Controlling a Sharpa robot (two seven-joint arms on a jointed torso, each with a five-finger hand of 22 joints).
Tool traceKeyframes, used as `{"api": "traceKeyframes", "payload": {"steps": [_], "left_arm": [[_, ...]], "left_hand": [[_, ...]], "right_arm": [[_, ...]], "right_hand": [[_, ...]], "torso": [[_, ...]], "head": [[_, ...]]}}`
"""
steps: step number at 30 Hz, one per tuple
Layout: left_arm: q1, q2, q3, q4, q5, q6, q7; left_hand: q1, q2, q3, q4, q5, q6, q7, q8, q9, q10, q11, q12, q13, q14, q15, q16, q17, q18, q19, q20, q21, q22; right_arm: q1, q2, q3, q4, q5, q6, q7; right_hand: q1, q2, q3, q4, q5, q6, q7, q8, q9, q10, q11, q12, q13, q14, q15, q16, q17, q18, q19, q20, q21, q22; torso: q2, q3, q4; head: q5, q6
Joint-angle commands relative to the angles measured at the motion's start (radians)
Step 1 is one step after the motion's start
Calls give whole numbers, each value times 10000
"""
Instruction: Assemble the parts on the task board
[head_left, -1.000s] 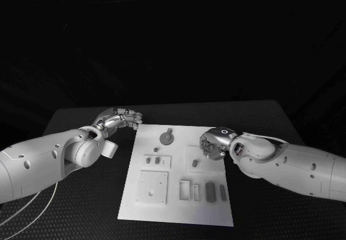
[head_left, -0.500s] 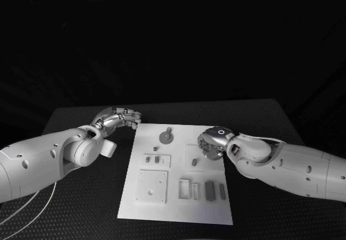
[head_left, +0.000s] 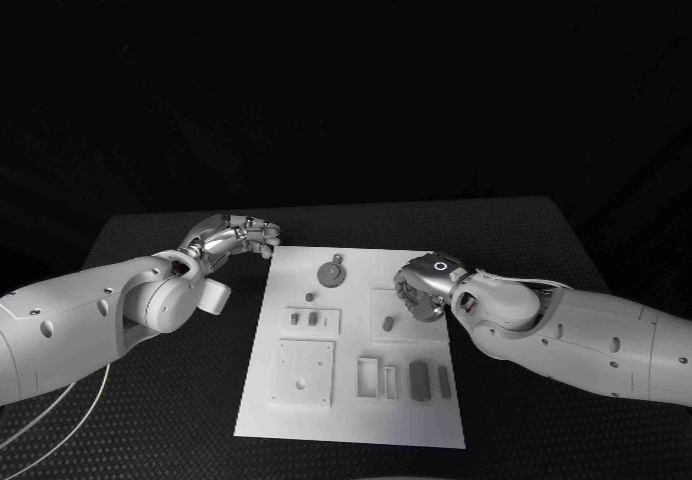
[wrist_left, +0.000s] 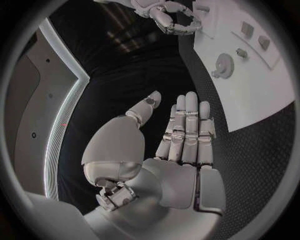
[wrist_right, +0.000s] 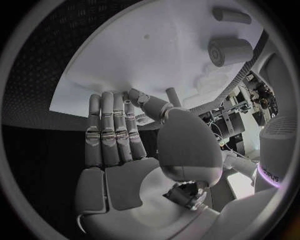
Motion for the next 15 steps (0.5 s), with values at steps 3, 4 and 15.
{"api": "traceKeyframes", "payload": {"steps": [3, 4, 15], "left_arm": [[11, 2, 9, 14, -9, 61, 34], [11, 4, 9, 14, -9, 63, 31], [11, 4, 8, -21, -10, 42, 32]], "left_hand": [[11, 7, -70, -7, 62, -71, -4, 67, 0, -31, -4, 37, 9, 60, -5, -49, 17, 61, 83, 14, -41, 13], [12, 7, -70, -7, 63, -71, -4, 67, 0, -31, -4, 38, 9, 61, -5, -50, 18, 61, 84, 13, -41, 14], [21, 4, -80, -1, 84, -82, 1, 66, -3, -31, -3, 39, 9, 86, -12, -59, 39, 60, 99, 10, -49, 21]], "right_arm": [[-293, -55, -228, -165, -33, 1044, -139], [-293, -57, -228, -171, -30, 1017, -137], [-292, -45, -220, -223, 139, 788, -42]], "right_hand": [[74, -51, 105, -7, 134, 107, -12, 66, -6, 109, -32, 74, -1398, 101, -25, 35, 73, 87, 114, -37, 67, 66], [68, -53, 114, -3, 147, 117, -15, 67, -6, 118, -36, 78, -1387, 111, -29, 37, 84, 87, 125, -41, 73, 73], [31, -91, 226, 28, 203, 175, -32, 60, -1, 171, -62, 91, -1301, 185, -61, 39, 166, 87, 202, -72, 106, 126]], "torso": [[0, 7, -7], [0, 7, -7], [-1, 15, -3]], "head": [[6, -9], [6, -9], [31, -5]]}}
